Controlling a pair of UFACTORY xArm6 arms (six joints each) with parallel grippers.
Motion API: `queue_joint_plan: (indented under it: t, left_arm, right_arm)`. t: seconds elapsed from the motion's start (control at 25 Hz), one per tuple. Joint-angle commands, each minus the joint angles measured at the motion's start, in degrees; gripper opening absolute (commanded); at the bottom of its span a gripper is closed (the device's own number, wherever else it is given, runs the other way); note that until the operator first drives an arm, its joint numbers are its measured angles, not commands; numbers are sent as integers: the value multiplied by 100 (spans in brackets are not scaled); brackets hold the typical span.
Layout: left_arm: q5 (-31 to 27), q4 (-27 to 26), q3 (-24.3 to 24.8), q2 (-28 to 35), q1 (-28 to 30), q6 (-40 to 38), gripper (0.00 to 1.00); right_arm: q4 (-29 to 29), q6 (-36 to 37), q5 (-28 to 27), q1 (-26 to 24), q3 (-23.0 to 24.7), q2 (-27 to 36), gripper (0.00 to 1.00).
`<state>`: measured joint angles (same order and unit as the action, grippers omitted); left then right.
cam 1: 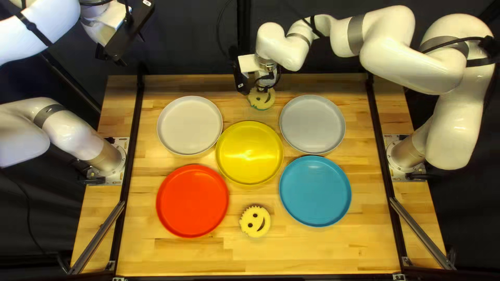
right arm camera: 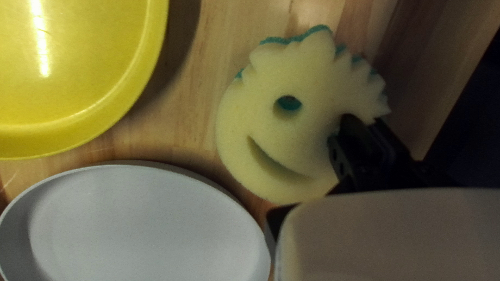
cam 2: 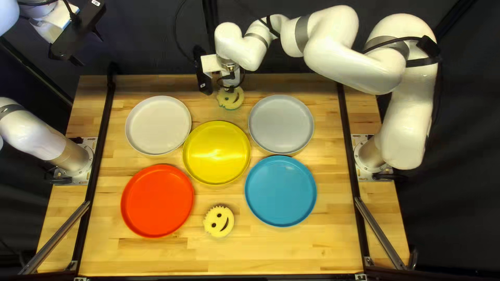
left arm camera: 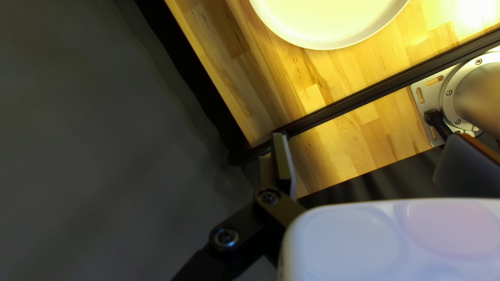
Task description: Pick up sponge and scrub the plate
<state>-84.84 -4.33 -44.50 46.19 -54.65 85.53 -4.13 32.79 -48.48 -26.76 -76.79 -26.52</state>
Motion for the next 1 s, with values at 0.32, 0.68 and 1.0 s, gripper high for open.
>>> queue_joint_plan:
  t: [0.32, 0.68, 1.0]
  left_arm:
    - [0, 0, 0, 0, 0, 0, 100]
    - [0, 0, 0, 0, 0, 0, 100]
    - [0, 0, 0, 0, 0, 0, 100]
  right_arm:
    - [293, 262, -824, -723, 1488, 2005, 100]
    - [680, 1389, -1853, -1700, 2441, 3661, 100]
    - [531, 2091, -3218, -2667, 2814, 5180, 100]
